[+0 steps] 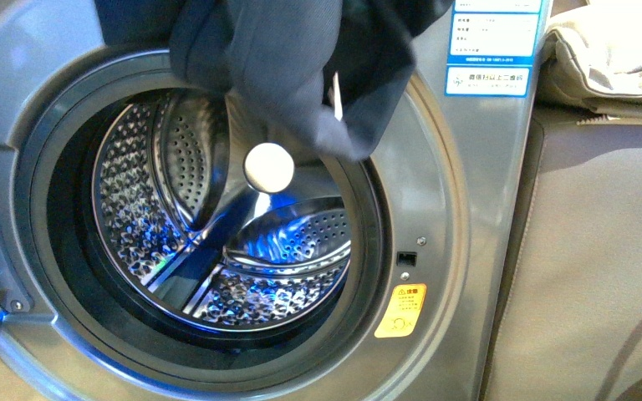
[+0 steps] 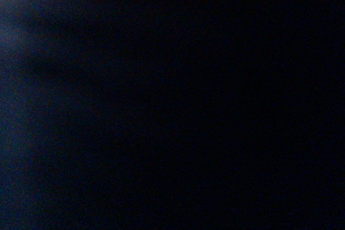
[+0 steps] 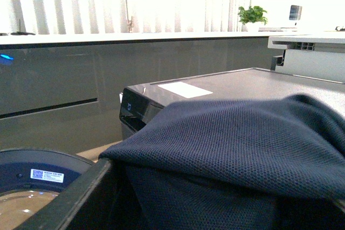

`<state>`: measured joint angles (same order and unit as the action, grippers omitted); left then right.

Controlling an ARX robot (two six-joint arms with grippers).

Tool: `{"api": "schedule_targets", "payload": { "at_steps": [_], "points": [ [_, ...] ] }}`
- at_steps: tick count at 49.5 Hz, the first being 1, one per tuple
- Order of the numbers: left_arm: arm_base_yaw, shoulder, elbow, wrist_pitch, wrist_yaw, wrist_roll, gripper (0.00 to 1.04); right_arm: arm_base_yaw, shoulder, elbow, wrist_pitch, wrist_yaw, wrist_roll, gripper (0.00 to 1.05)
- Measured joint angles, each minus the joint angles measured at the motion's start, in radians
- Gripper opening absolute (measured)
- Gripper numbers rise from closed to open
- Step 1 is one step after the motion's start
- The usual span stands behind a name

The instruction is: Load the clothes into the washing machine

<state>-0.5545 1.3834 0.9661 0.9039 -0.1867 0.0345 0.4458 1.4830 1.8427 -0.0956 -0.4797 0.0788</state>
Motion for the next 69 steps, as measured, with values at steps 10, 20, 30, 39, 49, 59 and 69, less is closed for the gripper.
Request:
{"api": "schedule_targets", "payload": {
  "at_steps": [10, 20, 30, 39, 49, 59, 69],
  "points": [
    [0.073, -0.06, -0.139, -0.043, 0.13, 0.023, 0.06, 0.0, -0.001, 0.0, 0.001, 0.0, 0.0, 0.97],
    [0.184, -0.102, -0.217, -0.123, 0.254, 0.008, 0.06, 0.0, -0.004, 0.0, 0.002, 0.0, 0.0, 0.97],
    [0.299, -0.135, -0.251, -0.206, 0.373, -0.03, 0.06, 0.0, -0.004, 0.0, 0.002, 0.0, 0.0, 0.97],
    [0.356, -0.133, -0.275, -0.225, 0.406, -0.056, 0.06, 0.0, -0.004, 0.0, 0.002, 0.0, 0.0, 0.97],
    [0.389, -0.079, -0.278, -0.212, 0.378, -0.068, 0.06, 0.0, -0.004, 0.0, 0.002, 0.0, 0.0, 0.97],
    [0.418, 0.077, -0.24, -0.122, 0.3, -0.125, 0.06, 0.0, -0.004, 0.0, 0.002, 0.0, 0.0, 0.97],
    [0.451, 0.209, -0.126, -0.058, 0.168, -0.212, 0.06, 0.0, -0.004, 0.0, 0.002, 0.0, 0.0, 0.97]
  ]
}}
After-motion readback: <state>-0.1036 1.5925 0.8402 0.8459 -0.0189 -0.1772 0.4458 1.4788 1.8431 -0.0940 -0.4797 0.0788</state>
